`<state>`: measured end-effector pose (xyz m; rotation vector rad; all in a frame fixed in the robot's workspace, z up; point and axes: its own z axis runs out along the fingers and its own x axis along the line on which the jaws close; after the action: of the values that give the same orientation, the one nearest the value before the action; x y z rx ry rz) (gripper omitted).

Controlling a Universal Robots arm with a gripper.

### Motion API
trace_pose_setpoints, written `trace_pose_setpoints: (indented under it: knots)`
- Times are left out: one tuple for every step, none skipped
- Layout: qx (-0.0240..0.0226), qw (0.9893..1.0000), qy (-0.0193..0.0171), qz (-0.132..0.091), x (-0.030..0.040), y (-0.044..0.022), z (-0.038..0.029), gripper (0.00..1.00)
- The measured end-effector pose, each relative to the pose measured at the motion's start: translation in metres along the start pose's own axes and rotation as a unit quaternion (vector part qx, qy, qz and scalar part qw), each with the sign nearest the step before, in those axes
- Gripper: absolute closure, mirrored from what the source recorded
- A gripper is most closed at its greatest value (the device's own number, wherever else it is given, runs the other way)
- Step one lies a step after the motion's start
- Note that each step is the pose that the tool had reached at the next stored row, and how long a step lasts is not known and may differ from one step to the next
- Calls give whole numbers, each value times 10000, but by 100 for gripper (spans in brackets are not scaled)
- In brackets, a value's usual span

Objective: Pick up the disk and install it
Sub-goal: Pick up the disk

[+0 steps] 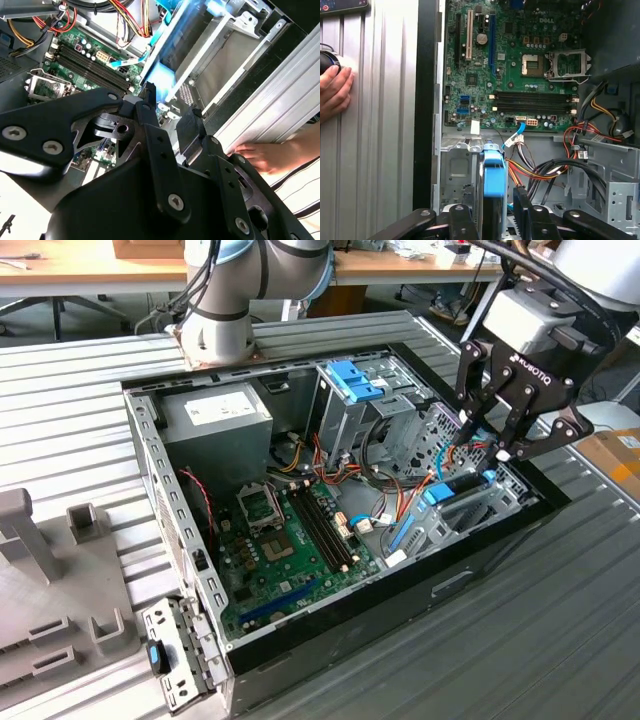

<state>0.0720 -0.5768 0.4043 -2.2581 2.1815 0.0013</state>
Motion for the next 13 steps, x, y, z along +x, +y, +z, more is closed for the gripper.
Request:
trace_pose_setpoints:
  knots:
    - [0,10000,-1,0,0,0,1,56]
    - [0,10000,-1,0,0,0,1,56]
    - [0,10000,0,0,0,0,1,56]
    - [0,10000,-1,0,0,0,1,56]
    - [0,10000,0,0,0,0,1,56]
    - [0,10000,0,0,0,0,7,56]
    - [0,10000,-1,0,0,0,15,56]
    - [0,10000,-1,0,0,0,15,56]
    - [0,10000,0,0,0,0,15,56]
    - [0,10000,0,0,0,0,15,56]
    - [0,10000,-1,0,0,0,16,56]
    - [0,10000,-1,0,0,0,16,56]
    - [1,10000,-3,0,-3,0,18,56]
